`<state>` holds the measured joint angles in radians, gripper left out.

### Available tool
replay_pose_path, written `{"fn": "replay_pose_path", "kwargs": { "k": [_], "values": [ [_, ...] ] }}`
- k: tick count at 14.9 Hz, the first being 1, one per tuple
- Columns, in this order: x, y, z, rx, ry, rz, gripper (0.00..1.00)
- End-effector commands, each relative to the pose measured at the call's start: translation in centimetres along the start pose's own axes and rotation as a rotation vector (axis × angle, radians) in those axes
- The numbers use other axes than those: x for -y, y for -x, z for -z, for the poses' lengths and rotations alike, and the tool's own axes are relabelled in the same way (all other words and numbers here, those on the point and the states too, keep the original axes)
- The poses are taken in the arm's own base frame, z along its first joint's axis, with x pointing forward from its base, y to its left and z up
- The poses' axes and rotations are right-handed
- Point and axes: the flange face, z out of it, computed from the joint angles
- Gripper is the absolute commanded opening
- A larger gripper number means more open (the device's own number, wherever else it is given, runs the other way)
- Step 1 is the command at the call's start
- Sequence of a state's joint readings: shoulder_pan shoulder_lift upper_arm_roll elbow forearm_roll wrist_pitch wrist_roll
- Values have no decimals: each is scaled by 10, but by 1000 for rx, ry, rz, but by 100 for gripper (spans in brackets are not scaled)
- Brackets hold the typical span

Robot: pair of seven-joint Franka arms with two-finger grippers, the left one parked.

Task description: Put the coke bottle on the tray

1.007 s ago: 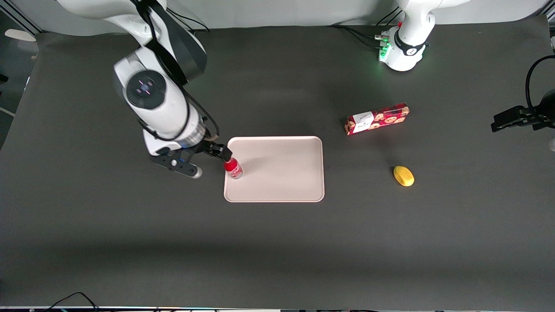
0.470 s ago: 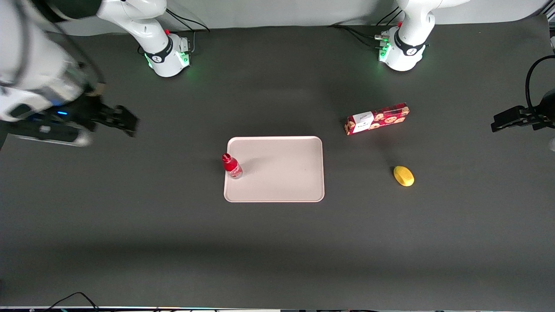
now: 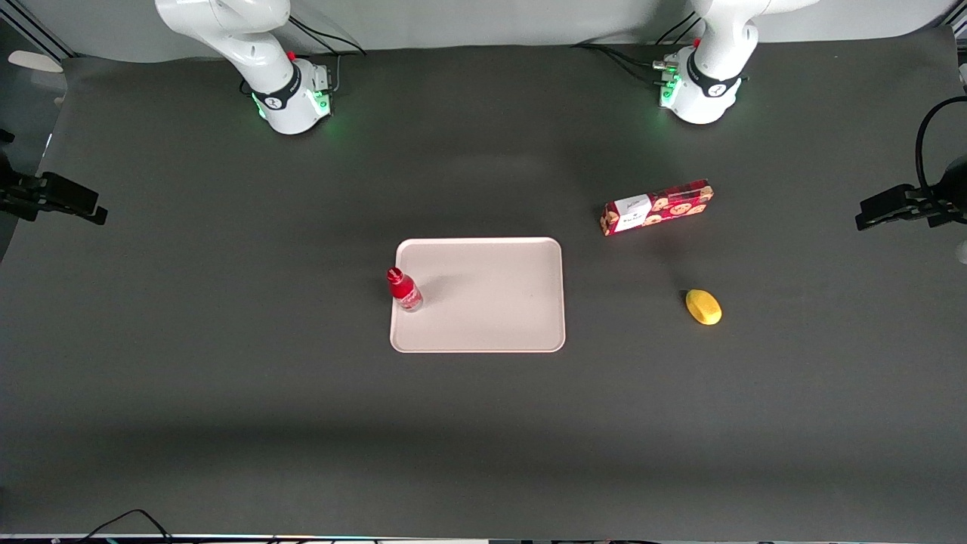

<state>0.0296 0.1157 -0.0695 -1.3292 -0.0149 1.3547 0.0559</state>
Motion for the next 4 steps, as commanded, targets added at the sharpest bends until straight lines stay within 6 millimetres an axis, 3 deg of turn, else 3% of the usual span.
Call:
{"fn": "replay_pose_path", "kwargs": {
  "k": [1,4],
  "values": [
    [7,25,-25,-12,-24,26,100],
    [13,21,-22,-21,-23,15,100]
  ]
}}
